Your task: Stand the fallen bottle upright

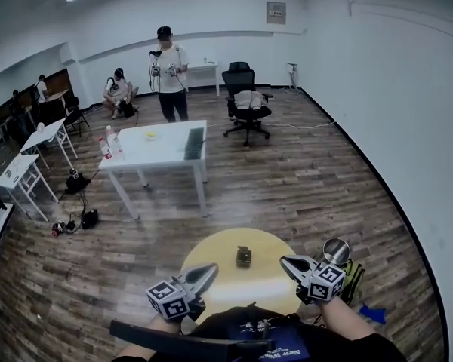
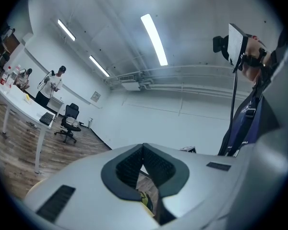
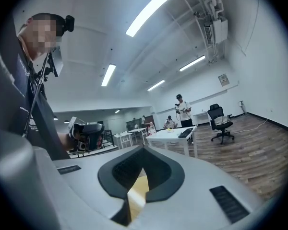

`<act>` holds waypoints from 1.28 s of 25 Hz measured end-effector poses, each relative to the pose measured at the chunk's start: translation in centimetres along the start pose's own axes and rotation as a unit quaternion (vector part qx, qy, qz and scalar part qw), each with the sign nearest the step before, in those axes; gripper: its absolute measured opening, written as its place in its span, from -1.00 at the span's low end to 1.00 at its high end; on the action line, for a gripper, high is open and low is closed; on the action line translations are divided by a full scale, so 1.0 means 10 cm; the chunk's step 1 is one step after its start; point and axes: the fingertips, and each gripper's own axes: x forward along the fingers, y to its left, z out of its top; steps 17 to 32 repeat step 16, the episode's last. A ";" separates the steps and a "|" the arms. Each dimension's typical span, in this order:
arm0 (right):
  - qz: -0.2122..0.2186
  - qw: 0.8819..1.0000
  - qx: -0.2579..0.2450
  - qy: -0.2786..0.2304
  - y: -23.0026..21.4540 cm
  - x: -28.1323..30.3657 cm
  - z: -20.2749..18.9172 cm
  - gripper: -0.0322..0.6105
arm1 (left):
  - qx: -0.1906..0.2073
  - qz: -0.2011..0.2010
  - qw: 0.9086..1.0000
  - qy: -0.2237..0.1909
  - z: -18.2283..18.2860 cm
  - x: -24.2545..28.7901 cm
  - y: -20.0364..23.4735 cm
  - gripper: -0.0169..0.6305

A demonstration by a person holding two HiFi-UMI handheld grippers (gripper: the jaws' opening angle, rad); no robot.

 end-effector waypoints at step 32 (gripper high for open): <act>0.012 1.000 -0.007 -0.002 0.05 0.08 0.03 -0.87 | 0.000 0.014 1.000 -0.003 -0.01 -0.14 -0.01 -0.94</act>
